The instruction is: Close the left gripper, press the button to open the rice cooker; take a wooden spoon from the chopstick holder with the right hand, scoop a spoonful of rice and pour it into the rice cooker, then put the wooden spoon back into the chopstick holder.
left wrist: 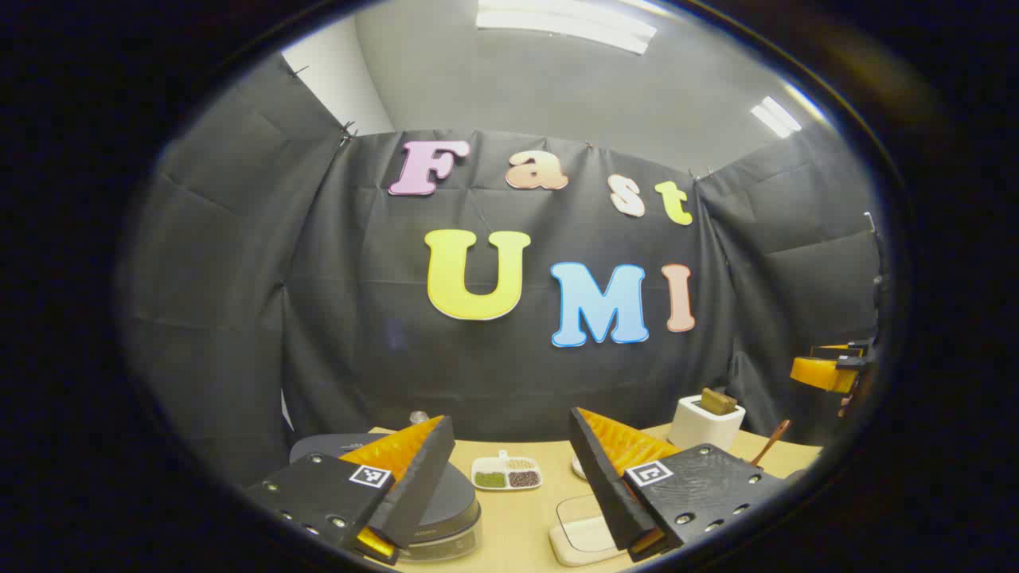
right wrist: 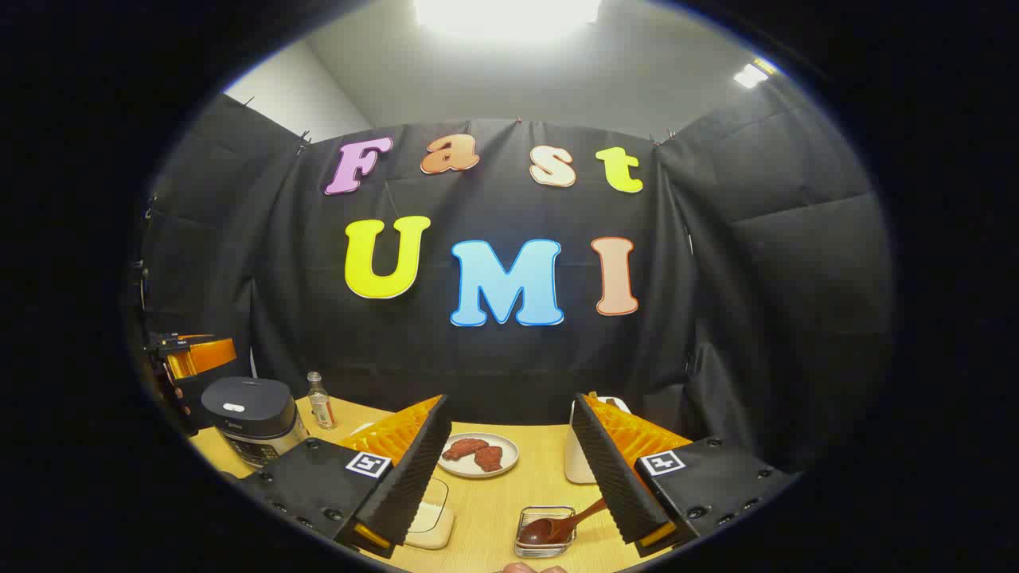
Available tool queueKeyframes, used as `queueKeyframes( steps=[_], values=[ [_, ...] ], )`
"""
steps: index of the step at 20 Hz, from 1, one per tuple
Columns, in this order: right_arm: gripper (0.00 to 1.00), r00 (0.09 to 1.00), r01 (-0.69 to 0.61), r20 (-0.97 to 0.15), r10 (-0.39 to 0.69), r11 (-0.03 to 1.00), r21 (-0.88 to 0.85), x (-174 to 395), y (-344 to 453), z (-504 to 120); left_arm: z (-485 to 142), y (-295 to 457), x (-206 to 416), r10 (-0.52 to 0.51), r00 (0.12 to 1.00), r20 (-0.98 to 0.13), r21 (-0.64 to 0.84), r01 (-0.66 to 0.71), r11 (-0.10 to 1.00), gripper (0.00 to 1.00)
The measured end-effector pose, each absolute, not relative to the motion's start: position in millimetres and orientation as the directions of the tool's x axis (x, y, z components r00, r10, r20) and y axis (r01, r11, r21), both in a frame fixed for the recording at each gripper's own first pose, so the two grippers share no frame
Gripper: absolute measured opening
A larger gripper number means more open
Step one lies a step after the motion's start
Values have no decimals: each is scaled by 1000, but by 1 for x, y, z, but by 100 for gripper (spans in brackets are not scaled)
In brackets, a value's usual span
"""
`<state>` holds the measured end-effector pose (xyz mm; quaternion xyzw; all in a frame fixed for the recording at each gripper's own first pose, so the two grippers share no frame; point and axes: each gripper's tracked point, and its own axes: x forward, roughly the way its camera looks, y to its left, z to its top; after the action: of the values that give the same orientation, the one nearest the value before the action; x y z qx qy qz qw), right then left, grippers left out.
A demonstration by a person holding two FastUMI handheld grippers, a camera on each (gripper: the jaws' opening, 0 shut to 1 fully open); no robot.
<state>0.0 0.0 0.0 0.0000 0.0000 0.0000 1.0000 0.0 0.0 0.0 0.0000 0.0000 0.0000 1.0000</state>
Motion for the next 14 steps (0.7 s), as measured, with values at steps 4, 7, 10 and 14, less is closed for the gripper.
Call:
queueKeyframes(
  steps=[4, 7, 10, 14],
  values=[
    [92, 1000, -3, -9, 3, 1000, 22, 2, 0, -4, 1, -6, -1, -10, 1000, 10, -3, 11, 1000, 91],
    [98, 1000, 5, -10, -5, 1000, 24, 3, -2, -5, 3, -5, -1, -5, 1000, 13, 11, 5, 1000, 91],
    [98, 1000, -4, -7, 4, 1000, 24, 3, 0, -6, 1, -9, 0, -13, 1000, 15, 6, 13, 1000, 91],
    [98, 1000, -11, -8, 11, 1000, 24, 2, 2, -7, 5, -5, 0, 8, 1000, 23, 45, -9, 999, 90]
  ],
)
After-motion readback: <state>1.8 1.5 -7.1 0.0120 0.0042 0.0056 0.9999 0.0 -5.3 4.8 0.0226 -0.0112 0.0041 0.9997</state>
